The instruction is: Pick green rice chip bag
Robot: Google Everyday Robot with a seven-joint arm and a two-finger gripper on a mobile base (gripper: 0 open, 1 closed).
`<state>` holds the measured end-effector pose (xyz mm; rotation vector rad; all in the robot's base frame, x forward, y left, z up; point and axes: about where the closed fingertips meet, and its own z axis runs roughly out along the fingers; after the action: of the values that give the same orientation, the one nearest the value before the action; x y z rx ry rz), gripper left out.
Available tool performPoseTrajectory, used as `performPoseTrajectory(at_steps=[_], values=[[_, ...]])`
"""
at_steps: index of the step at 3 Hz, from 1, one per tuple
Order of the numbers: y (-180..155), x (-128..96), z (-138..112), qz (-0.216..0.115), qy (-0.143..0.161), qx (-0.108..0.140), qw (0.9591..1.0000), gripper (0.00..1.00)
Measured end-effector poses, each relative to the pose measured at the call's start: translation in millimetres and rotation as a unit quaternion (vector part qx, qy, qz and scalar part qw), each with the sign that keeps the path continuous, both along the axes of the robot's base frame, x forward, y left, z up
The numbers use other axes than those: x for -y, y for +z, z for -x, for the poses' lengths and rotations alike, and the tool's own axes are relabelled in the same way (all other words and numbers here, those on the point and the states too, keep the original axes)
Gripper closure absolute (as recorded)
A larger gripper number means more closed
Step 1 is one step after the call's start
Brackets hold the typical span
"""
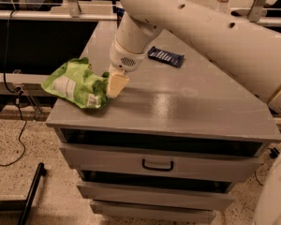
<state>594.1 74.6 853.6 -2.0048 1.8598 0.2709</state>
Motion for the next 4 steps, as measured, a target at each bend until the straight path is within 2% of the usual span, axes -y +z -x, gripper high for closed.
performPoseTrajectory(at_steps=[2, 3, 4], values=[[-2, -2, 1, 0.0, 0.002, -0.003, 1.0, 0.98], [0, 7, 0, -0.009, -0.017, -0.008, 0.9998, 1.0], [12, 27, -4, -0.028, -0.051, 0.002, 0.9983, 1.0]])
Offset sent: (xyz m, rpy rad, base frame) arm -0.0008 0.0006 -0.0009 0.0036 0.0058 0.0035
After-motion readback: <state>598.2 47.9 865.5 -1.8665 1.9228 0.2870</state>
